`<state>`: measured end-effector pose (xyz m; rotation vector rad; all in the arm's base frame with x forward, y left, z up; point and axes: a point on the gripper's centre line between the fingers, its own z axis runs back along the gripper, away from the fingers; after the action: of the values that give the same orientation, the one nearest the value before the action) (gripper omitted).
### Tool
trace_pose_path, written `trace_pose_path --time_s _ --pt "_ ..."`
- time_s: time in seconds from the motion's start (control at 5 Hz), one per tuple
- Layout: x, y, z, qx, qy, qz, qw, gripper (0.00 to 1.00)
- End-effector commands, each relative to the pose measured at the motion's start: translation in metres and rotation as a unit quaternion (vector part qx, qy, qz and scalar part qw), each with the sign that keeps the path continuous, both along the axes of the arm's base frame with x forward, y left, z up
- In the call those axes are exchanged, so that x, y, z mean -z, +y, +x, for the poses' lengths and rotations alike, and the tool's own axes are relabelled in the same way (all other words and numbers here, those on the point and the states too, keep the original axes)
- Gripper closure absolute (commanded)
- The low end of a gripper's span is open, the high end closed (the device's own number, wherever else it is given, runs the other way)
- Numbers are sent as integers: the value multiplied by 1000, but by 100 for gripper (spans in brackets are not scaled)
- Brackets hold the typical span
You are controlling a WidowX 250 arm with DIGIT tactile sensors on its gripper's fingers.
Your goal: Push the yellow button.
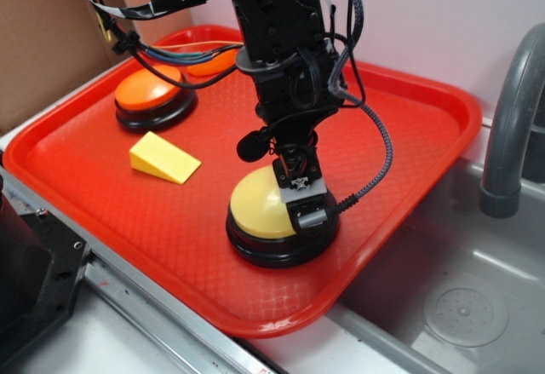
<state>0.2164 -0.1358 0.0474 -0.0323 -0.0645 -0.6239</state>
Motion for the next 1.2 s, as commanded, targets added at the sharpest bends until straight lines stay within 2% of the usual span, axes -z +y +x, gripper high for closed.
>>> trace_pose_path --time_s 0.0,0.2,0.4,1.0 --pt "-57 13 10 -1 -2 8 1000 0" --pt "-71 33 7 -22 2 14 1000 0" --pt "-74 38 3 -27 5 17 999 0" --pt "-90 38 -21 -11 5 29 1000 0"
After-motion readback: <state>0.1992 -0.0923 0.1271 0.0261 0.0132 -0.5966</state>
